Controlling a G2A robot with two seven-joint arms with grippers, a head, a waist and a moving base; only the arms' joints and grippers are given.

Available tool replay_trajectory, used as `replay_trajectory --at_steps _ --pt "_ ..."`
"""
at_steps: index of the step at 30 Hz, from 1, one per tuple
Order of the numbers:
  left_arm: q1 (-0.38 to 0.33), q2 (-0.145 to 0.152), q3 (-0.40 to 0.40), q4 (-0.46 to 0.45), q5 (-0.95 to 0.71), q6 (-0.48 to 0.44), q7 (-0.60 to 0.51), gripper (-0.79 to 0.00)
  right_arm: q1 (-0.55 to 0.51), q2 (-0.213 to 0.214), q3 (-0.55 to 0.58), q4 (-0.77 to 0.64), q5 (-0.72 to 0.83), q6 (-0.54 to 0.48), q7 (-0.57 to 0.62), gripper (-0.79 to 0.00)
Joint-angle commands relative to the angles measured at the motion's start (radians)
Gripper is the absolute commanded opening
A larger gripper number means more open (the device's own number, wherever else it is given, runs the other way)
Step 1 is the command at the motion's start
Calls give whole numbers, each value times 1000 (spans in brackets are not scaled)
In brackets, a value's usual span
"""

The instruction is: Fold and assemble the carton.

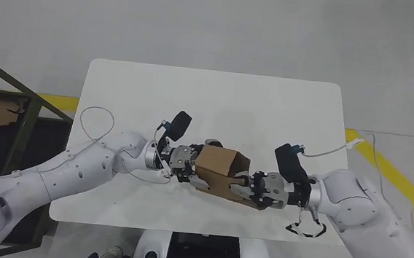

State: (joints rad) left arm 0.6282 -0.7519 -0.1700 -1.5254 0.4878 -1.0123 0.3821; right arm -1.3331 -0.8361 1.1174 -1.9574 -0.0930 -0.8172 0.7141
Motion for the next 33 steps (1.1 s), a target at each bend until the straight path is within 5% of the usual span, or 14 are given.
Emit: replay_trajectory --at_steps 1,5,14,15,17,19,20,21,28,33 --pt "-1 0 0 0 3 0 1 -197 1 -1 -2 2 0 -1 -2 -785" --pt "-1 -1 0 1 9 0 6 -422 3 -2 -6 3 -1 1 -3 -785" --pt "2 1 0 -2 31 0 28 -437 2 0 6 -2 16 12 6 -785" --pt "3 2 0 -2 32 0 31 -431 2 1 9 -2 19 12 7 -751" --pt "3 3 0 -1 39 0 43 -422 2 2 14 1 31 14 13 -456" --pt "5 4 0 2 49 0 60 -419 4 3 16 4 44 14 19 -314" --pt "5 5 0 6 56 0 69 -419 5 3 17 8 51 16 20 -95" --pt "5 7 0 11 65 0 82 -422 6 3 19 10 57 15 20 -25" --pt "4 21 -7 77 173 0 236 -431 -4 4 43 34 117 49 -8 0" --pt "24 32 -81 139 347 65 338 -406 -17 8 62 37 197 187 19 0"
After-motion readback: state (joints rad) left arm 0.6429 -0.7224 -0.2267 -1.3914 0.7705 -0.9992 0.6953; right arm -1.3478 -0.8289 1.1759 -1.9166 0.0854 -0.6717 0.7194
